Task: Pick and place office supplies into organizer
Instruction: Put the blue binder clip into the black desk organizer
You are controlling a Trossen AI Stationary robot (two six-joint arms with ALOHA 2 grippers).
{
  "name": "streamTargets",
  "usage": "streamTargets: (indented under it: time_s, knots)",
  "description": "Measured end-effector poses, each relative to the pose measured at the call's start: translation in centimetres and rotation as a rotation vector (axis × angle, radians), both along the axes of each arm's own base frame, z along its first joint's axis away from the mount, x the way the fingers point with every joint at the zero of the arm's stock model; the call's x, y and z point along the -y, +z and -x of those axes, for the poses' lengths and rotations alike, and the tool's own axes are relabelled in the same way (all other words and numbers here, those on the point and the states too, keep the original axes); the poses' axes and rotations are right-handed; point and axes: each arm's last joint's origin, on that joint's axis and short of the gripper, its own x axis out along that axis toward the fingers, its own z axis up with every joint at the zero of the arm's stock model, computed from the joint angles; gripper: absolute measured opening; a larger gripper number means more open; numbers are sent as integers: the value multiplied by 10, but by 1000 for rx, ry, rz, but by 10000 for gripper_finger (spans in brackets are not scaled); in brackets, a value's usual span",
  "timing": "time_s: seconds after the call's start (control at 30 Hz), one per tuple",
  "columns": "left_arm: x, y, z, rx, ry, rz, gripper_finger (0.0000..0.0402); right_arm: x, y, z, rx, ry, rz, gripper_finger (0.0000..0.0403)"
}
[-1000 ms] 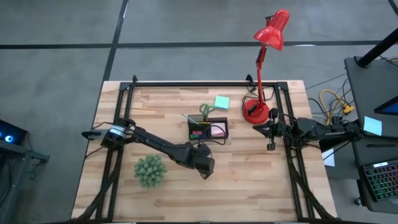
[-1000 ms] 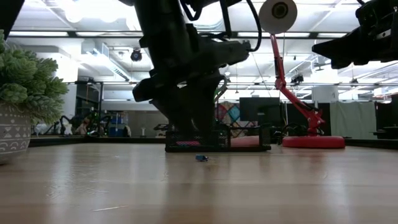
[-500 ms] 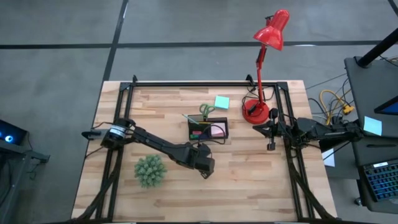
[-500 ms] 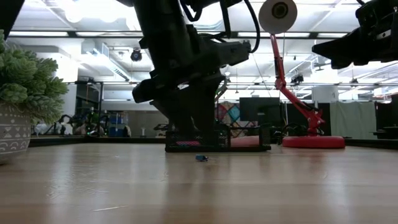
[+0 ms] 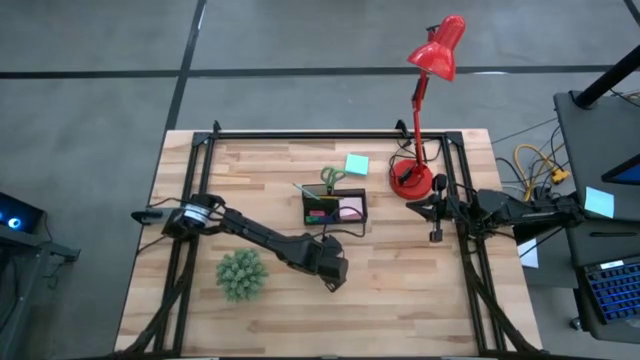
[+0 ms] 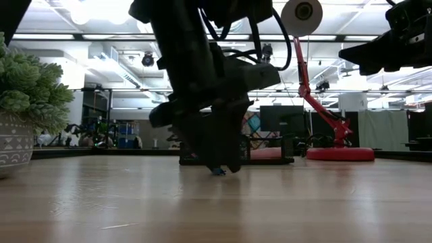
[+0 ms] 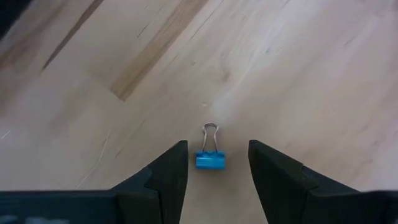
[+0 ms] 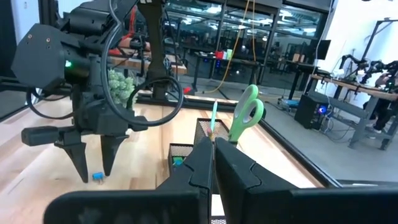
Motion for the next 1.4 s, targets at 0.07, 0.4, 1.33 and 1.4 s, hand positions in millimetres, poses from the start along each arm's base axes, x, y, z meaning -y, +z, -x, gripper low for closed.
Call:
streamTargets:
  time_s: [0.07,0.4,1.33,1.4]
  knots:
    - [0,0,0,-5,-5,1,155,0,0,0,-1,0,4,9]
    - [0,-2,4,-49,-15,9,155,0,0,0,0,0,3,8]
    - [-6,-2,2,-36,-19,3,155,0,0,0,0,0,6,8]
    - [-6,-2,2,-35,-19,3,155,0,0,0,0,0,6,9]
